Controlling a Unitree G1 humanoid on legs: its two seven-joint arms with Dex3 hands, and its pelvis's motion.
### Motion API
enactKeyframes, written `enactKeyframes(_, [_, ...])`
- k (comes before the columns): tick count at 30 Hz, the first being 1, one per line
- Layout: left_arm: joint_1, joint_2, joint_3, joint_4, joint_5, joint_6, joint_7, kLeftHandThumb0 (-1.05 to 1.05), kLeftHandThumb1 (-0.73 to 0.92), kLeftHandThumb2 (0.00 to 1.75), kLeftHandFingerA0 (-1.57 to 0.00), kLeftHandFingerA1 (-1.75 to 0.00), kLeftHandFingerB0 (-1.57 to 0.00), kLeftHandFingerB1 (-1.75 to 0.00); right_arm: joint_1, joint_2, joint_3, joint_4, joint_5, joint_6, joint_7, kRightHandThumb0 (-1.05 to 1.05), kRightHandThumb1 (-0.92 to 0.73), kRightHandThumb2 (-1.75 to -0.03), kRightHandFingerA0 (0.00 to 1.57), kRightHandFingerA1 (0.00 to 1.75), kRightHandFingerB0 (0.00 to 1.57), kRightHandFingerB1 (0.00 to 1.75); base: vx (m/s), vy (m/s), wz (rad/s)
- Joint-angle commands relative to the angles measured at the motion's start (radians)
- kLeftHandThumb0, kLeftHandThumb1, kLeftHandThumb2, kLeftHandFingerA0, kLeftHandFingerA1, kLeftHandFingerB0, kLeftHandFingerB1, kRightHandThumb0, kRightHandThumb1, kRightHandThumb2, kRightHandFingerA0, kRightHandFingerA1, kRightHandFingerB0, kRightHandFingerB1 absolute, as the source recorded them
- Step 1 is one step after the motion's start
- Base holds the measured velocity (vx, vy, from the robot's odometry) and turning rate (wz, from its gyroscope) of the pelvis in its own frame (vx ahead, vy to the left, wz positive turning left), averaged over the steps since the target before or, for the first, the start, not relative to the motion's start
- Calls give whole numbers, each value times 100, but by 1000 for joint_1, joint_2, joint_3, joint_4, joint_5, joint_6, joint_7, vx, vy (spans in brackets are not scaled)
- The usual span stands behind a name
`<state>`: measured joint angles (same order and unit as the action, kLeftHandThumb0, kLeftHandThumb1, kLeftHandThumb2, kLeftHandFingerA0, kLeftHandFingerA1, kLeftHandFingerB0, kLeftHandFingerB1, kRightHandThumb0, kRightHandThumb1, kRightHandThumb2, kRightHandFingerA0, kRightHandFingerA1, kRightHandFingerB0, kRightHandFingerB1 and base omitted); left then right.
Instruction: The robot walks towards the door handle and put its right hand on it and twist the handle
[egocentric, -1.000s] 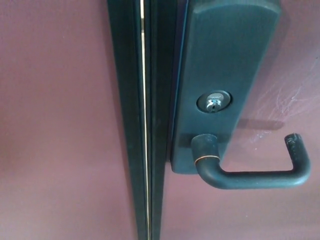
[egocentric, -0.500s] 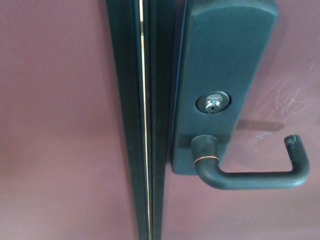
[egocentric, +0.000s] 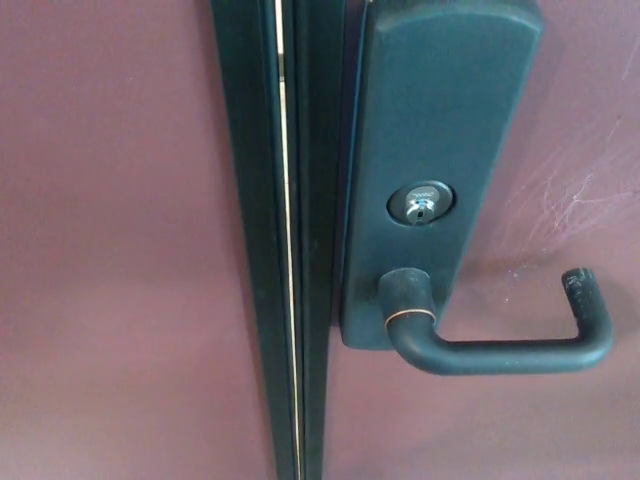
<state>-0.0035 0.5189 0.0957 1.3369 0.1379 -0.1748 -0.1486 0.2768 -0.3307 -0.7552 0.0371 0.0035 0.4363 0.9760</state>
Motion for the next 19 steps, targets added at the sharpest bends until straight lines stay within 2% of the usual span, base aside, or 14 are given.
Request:
enactKeyframes(1, [27,-29,-6,0,2,-15,0,-25,51,57,-78,-71,-59,-63,-212,73,250,829,-285,-288,-784,-65,-53,-82,27,47,19,41,0,0,0])
enactKeyframes(2, [16,-29,-6,-4,1,-15,-1,-25,51,57,-78,-71,-60,-64,-200,120,262,896,-295,-290,-882,-65,-54,-82,29,49,18,41,0,0,0])
enactKeyframes(3, [7,-28,-6,-5,1,-13,-2,-25,51,57,-78,-71,-61,-64,-189,138,283,934,-307,-292,-924,-66,-54,-82,26,48,15,41,0,0,0])
enactKeyframes(6, [-12,-23,-10,-4,6,-8,-4,-26,50,57,-78,-70,-61,-65,-176,112,363,999,-347,-307,-911,-66,-54,-82,20,47,9,39,0,0,0])
enactKeyframes(7, [-13,-22,-12,-4,8,-11,-5,-26,51,56,-78,-70,-61,-64,-172,77,408,1020,-373,-313,-890,-35,-45,-99,1,50,0,48,0,0,0])
enactKeyframes(11, [-32,-19,-14,-4,11,-6,-7,-26,51,56,-78,-70,-61,-64,-193,59,443,1056,-362,-325,-900,-35,-45,-99,1,50,0,48,0,0,0])
enactKeyframes(13, [-62,-24,-24,-9,17,2,-12,-26,50,56,-78,-69,-61,-63,-202,32,468,1060,-359,-336,-885,-35,-46,-100,1,49,0,49,0,0,0])
enactKeyframes(14, [-61,-24,-23,-9,16,1,-12,-26,50,56,-78,-70,-60,-64,-203,37,457,1063,-340,-330,-891,-66,-54,-84,18,48,5,32,0,0,0])
enactKeyframes(19, [-64,-26,-25,-7,16,3,-12,-26,50,56,-78,-70,-60,-64,-215,30,471,1093,-314,-341,-909,-66,-54,-84,18,48,5,32,0,0,0])
